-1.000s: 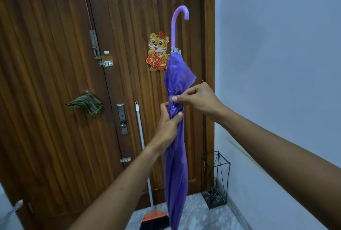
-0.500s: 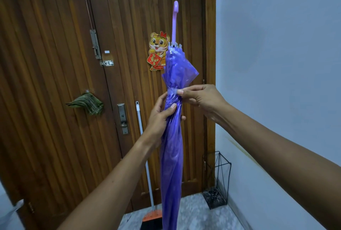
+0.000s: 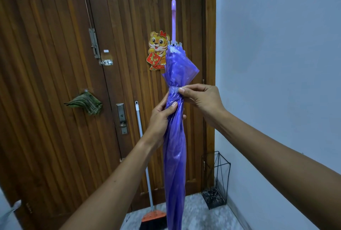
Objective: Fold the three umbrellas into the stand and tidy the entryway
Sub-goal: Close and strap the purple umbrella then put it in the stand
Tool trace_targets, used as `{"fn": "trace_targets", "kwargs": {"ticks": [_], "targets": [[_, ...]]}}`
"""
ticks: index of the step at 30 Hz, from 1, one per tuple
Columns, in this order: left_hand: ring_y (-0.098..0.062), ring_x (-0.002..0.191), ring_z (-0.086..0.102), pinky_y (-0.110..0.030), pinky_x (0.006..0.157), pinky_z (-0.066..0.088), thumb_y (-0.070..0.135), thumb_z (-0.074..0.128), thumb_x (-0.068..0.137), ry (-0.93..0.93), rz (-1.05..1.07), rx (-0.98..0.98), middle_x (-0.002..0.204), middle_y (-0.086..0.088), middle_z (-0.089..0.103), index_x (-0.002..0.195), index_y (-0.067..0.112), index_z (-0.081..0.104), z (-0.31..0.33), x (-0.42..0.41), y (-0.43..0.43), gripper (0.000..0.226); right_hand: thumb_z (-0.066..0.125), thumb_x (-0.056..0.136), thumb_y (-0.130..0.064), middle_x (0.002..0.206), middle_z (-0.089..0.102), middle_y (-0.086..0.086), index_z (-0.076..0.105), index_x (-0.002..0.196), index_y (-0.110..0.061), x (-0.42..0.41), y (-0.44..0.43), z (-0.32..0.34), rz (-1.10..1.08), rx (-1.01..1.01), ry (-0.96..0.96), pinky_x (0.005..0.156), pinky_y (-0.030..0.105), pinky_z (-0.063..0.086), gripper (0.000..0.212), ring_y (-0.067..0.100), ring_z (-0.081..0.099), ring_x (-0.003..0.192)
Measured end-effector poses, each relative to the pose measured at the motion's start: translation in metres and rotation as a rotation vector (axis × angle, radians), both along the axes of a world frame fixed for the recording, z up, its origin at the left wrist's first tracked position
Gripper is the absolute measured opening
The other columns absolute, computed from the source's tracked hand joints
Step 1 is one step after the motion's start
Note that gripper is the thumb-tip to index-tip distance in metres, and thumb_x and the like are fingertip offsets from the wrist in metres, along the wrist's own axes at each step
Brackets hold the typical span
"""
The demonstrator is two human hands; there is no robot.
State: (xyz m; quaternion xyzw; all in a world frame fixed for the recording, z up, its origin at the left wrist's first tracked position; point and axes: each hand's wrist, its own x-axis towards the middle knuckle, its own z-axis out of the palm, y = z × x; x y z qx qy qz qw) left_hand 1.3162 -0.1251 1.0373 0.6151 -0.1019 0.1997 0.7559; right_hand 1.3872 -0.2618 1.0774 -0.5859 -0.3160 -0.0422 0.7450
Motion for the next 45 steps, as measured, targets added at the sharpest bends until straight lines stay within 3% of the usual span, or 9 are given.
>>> {"fn": "trace_targets", "kwargs": {"ticks": [7,15,21,24,27,30,34,38,45], "targets": [[-0.025,0.077,0.069,-0.031,0.069,0.061,0.016,0.054,0.101,0.009,-0.047,-0.005,0.096,-0.012,0.071,0.145,0.023,0.049,0.001,-0.003,0.005,0.045,0.079,0.084,-0.011,0.101,0.078,0.013,0.074,0.107,0.005,0.003,-0.006,0.009,0.162,-0.033,0.163,0.068,0.023,0.059,0.029,0.023,0.078,0.088],[-0.024,0.075,0.071,-0.034,0.072,0.060,0.015,0.054,0.101,0.017,-0.079,0.023,0.098,-0.015,0.069,0.146,0.029,0.046,0.001,-0.006,0.011,0.047,0.077,0.087,-0.018,0.084,0.076,0.004,0.072,0.117,0.002,0.005,-0.007,0.011,0.214,-0.132,0.238,0.058,0.024,0.038,0.036,0.004,0.065,0.053],[-0.025,0.075,0.071,-0.033,0.069,0.061,0.014,0.055,0.100,0.022,-0.080,0.048,0.095,-0.011,0.072,0.148,0.027,0.045,0.000,-0.005,0.016,0.050,0.075,0.088,-0.012,0.087,0.074,0.009,0.066,0.121,0.011,0.004,-0.003,0.008,0.241,-0.116,0.273,0.055,0.023,0.031,0.041,0.003,0.060,0.045],[-0.025,0.075,0.070,-0.032,0.068,0.061,0.013,0.055,0.101,0.022,-0.084,0.035,0.095,-0.011,0.072,0.148,0.027,0.046,-0.002,-0.005,0.020,0.050,0.076,0.088,-0.012,0.079,0.076,0.001,0.065,0.118,0.008,0.004,0.002,0.006,0.255,-0.103,0.289,0.056,0.023,0.035,0.037,0.003,0.065,0.051],[-0.025,0.077,0.071,-0.033,0.069,0.061,0.015,0.056,0.100,0.032,-0.094,0.031,0.101,-0.012,0.070,0.148,0.026,0.046,-0.004,-0.002,0.026,0.050,0.080,0.084,-0.015,0.096,0.079,0.003,0.063,0.109,-0.006,0.008,0.006,0.005,0.251,-0.103,0.290,0.064,0.027,0.041,0.032,0.009,0.075,0.074],[-0.025,0.078,0.072,-0.034,0.071,0.061,0.016,0.056,0.101,0.034,-0.098,0.063,0.098,-0.010,0.072,0.146,0.023,0.048,-0.006,0.000,0.034,0.046,0.079,0.084,-0.015,0.097,0.076,0.003,0.061,0.106,-0.007,0.011,0.011,0.006,0.244,-0.134,0.264,0.061,0.025,0.040,0.029,0.004,0.069,0.060],[-0.025,0.078,0.071,-0.034,0.071,0.060,0.018,0.056,0.101,0.019,-0.107,0.109,0.093,-0.008,0.072,0.142,0.017,0.052,-0.007,0.006,0.044,0.041,0.082,0.081,-0.018,0.100,0.076,0.004,0.065,0.098,-0.010,0.019,0.019,0.005,0.224,-0.163,0.208,0.059,0.024,0.046,0.026,0.009,0.072,0.073],[-0.027,0.083,0.072,-0.035,0.072,0.061,0.017,0.055,0.101,-0.002,-0.148,0.122,0.098,-0.012,0.072,0.142,0.019,0.053,-0.010,0.015,0.054,0.041,0.087,0.071,-0.022,0.114,0.075,0.010,0.065,0.116,-0.006,0.027,0.026,0.002,0.227,-0.162,0.211,0.094,0.047,0.054,0.053,0.023,0.071,0.098],[-0.014,0.100,0.069,-0.027,0.081,0.054,0.015,0.065,0.094,0.039,-0.212,0.232,0.115,0.002,0.073,0.132,0.025,0.064,-0.022,0.050,0.069,0.039,0.082,0.083,-0.022,0.110,0.075,0.004,0.065,0.120,-0.013,0.039,0.030,-0.012,0.017,-0.253,0.085,0.084,0.035,0.061,0.041,0.021,0.075,0.098]]}}
